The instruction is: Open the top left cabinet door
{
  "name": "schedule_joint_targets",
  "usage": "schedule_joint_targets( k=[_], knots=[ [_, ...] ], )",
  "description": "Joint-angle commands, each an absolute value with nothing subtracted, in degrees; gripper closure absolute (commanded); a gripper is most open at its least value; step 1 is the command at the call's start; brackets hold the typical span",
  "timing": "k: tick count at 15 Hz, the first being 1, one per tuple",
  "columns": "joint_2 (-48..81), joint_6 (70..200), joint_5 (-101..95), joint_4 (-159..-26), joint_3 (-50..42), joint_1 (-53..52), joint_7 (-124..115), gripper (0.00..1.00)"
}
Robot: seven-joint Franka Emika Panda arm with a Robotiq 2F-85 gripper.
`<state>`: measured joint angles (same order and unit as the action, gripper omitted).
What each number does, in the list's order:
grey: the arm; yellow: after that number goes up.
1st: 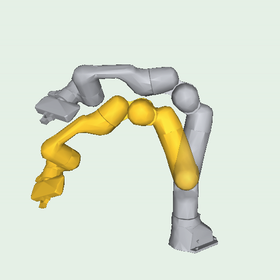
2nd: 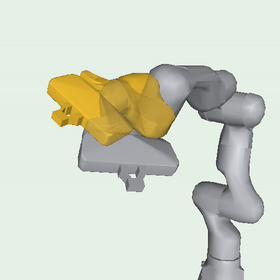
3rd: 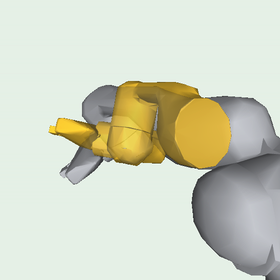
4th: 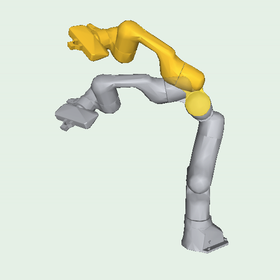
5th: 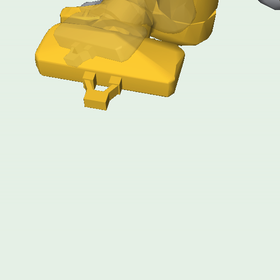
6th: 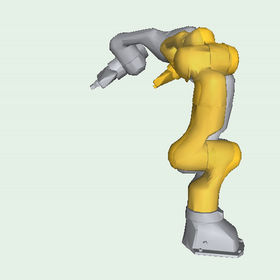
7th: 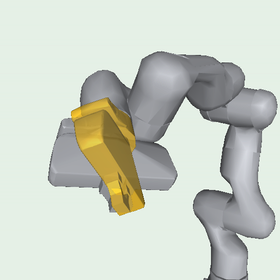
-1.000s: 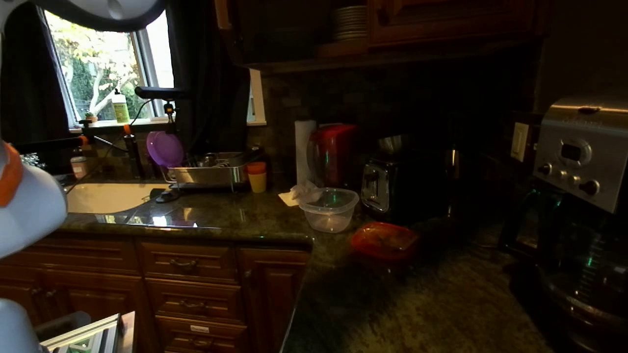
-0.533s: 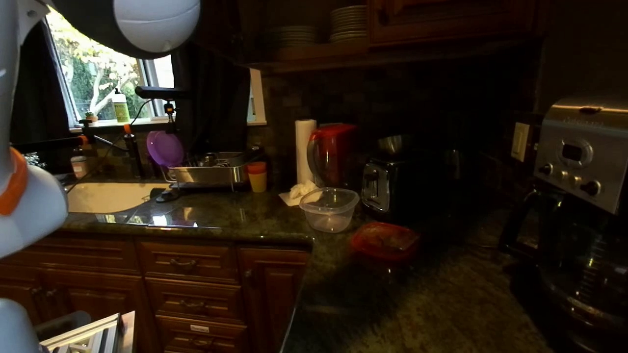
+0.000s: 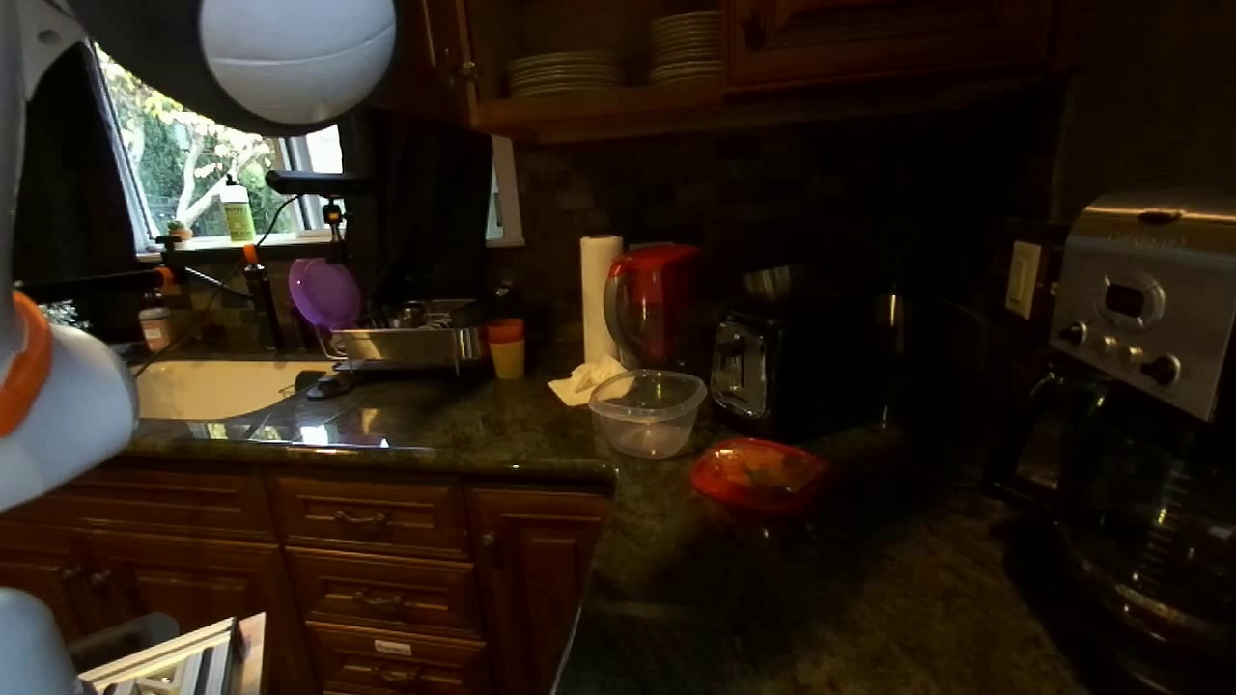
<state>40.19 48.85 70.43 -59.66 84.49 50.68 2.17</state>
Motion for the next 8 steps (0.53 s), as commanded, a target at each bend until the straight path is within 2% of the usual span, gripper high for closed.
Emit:
schedule_joint_targets(
  k=[1,6,7,8],
  knots=[
    [36.6,49.3,65.5,-62.0,82.3,56.9,5.9,0.0],
    [31.1,50.5,61.5,-65.5,84.1,66.9,10.3,0.0],
    [32.3,45.9,68.5,-60.7,76.6,59.6,7.5,0.0],
    [30.7,45.8,68.6,-61.3,76.3,61.3,8.3,0.0]
  ],
)
